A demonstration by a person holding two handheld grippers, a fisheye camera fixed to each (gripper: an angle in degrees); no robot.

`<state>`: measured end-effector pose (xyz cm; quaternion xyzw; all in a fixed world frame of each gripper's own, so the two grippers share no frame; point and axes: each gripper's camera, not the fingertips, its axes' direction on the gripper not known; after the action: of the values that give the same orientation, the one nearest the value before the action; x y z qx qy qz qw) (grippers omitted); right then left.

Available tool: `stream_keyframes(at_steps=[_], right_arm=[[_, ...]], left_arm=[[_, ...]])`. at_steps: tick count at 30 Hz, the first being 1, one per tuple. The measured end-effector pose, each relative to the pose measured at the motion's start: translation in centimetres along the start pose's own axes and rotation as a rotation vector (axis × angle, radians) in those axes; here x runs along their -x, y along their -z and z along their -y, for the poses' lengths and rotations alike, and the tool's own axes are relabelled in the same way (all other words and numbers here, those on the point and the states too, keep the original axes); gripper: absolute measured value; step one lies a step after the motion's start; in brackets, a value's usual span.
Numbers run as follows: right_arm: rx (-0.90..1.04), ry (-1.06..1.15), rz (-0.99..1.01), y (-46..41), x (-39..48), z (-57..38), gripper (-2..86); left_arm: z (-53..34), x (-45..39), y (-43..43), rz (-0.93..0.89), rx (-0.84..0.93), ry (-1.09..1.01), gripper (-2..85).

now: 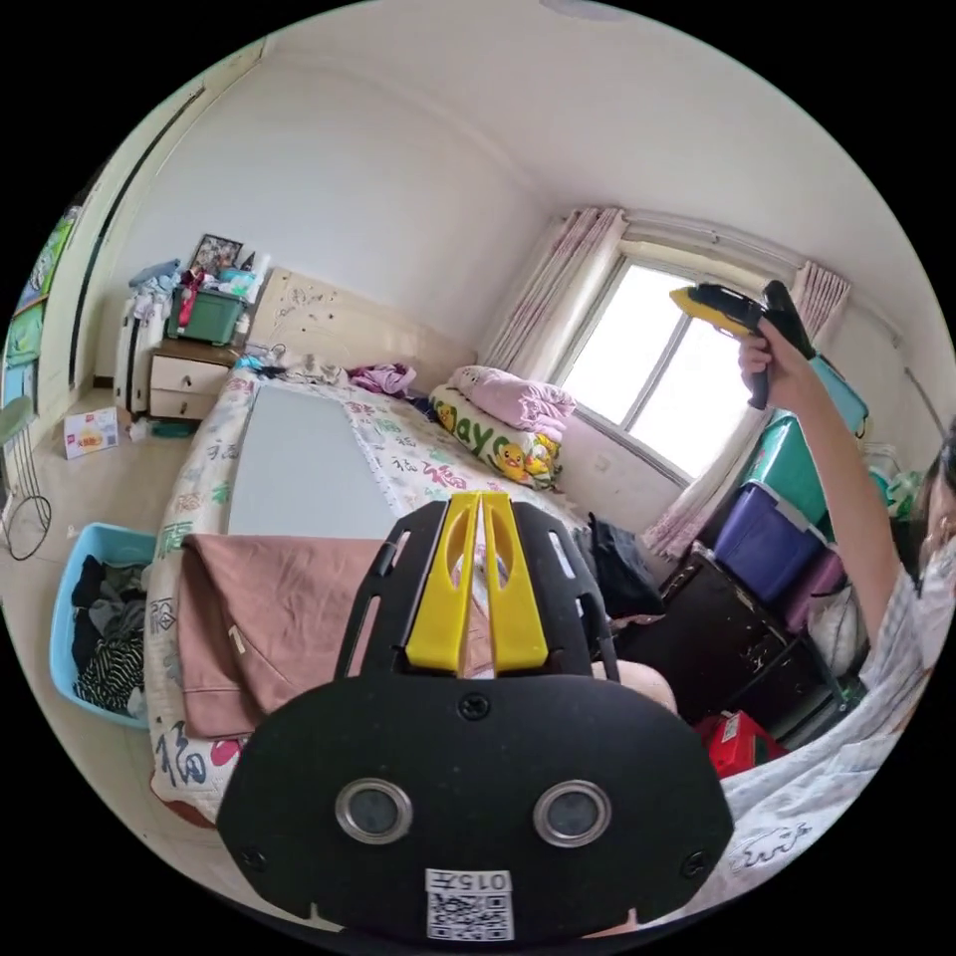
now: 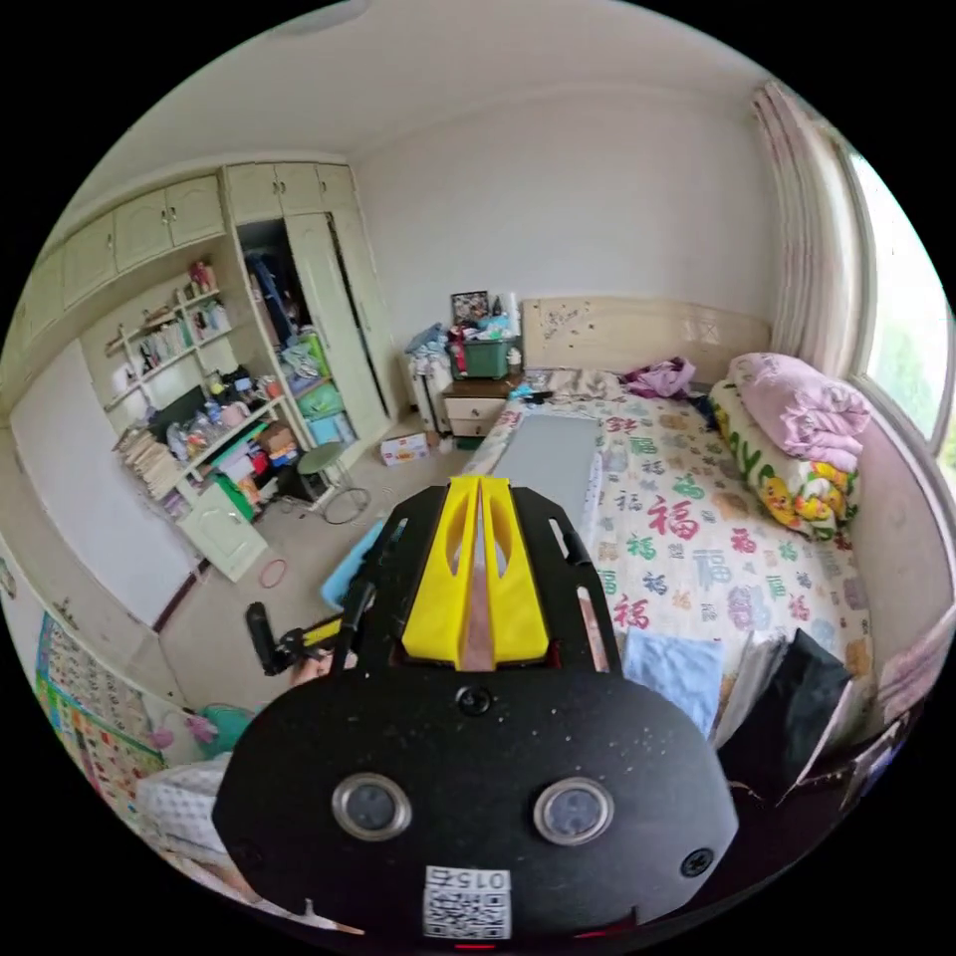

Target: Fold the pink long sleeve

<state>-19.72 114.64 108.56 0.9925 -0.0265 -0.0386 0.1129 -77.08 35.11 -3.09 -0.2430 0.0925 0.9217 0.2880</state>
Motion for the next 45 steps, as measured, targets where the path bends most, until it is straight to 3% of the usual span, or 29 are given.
stream_keyframes(at_steps=[6, 9, 13, 15, 18, 22, 27, 33, 41, 45], right_arm=[[-0.207, 0.065, -0.48, 0.4, -0.1, -12.1, -0.9], [-0.362, 0.003, -0.61, -0.5, -1.1, -19.9, -0.9], [-0.261, -0.125, -0.498, -4.2, -3.8, -27.1, -0.6], [-0.122, -0.258, -0.387, -8.3, -6.4, -30.3, -0.3], [0.045, -0.402, -0.306, -13.9, -10.3, -32.5, 0.6], [0.166, -0.508, -0.218, -19.8, -14.6, -33.7, 4.4], [0.353, -0.593, -0.199, -27.5, -20.7, -35.6, 11.8], [0.408, -0.711, -0.032, -32.5, -26.6, -37.6, 10.9], [0.518, -0.803, 0.149, -37.8, -30.5, -38.1, 8.2], [0.546, -0.778, 0.139, -39.4, -30.9, -37.6, 7.1]], left_arm=[[-0.4, -3.0, 3.8, 0.215, -0.253, -0.158, -0.7], [0.0, -3.6, 4.2, 0.179, -0.327, -0.239, -0.2], [2.7, -2.5, 1.9, 0.001, -0.067, -0.233, 2.8], [4.3, -1.5, -0.2, -0.073, 0.083, -0.201, 6.7], [6.5, -0.6, -3.5, -0.074, 0.256, -0.172, 8.5], [9.8, -0.1, -7.8, -0.041, 0.322, -0.141, 8.8], [18.0, -2.3, -19.6, -0.014, 0.453, -0.149, 9.3], [27.3, -7.1, -38.8, -0.041, 0.618, -0.182, 9.5], [33.3, -15.7, -62.9, -0.003, 0.747, -0.241, 12.8], [33.5, -17.4, -71.7, 0.198, 0.878, -0.293, 13.2]])
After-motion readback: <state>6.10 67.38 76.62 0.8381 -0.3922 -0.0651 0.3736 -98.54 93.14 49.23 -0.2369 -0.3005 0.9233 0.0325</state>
